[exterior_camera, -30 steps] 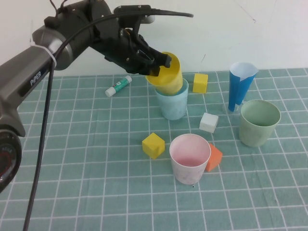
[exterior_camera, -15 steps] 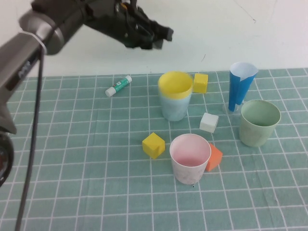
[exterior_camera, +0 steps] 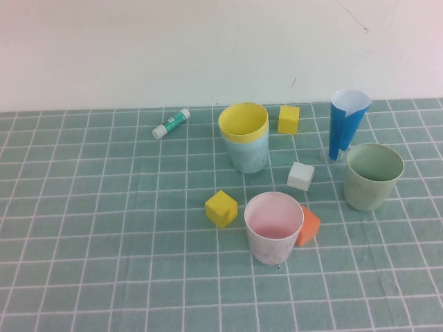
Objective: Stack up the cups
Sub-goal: Pick up the green cup
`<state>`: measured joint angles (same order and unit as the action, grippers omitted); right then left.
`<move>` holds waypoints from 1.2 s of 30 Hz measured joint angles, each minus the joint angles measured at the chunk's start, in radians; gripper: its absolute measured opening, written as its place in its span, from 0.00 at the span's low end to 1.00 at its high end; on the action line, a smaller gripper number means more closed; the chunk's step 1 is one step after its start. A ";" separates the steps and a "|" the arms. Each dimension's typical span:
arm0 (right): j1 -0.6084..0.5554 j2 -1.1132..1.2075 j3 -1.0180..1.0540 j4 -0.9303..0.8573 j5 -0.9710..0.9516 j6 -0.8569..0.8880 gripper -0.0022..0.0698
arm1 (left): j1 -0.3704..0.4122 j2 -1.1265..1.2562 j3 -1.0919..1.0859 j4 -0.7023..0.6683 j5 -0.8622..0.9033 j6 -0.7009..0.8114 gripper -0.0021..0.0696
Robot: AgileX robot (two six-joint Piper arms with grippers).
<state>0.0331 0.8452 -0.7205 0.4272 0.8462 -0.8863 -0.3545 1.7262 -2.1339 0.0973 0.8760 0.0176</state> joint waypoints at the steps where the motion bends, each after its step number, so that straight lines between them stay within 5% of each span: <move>1: 0.000 0.034 -0.023 0.000 0.002 -0.002 0.03 | 0.000 -0.020 0.000 0.000 0.010 0.005 0.03; 8: 0.000 0.318 -0.186 0.000 -0.005 -0.015 0.03 | 0.000 -0.195 0.179 -0.001 -0.015 0.043 0.03; 13: 0.000 0.512 -0.325 0.002 0.026 -0.051 0.07 | 0.000 -0.390 0.513 0.000 -0.145 0.026 0.03; 22: 0.002 0.810 -0.590 0.028 0.061 -0.055 0.60 | 0.000 -0.807 1.110 0.000 -0.379 -0.025 0.03; 25: 0.002 0.885 -0.645 0.030 0.045 -0.057 0.67 | 0.000 -0.932 1.213 0.022 -0.396 -0.018 0.03; 32: 0.002 1.024 -0.675 0.052 -0.050 -0.057 0.68 | 0.000 -1.226 1.375 0.059 -0.473 -0.018 0.03; 36: 0.002 1.078 -0.675 0.064 -0.069 -0.057 0.52 | 0.000 -1.369 1.463 0.080 -0.523 -0.018 0.03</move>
<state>0.0354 1.9234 -1.3959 0.4909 0.7772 -0.9428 -0.3545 0.3577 -0.6704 0.1769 0.3533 0.0000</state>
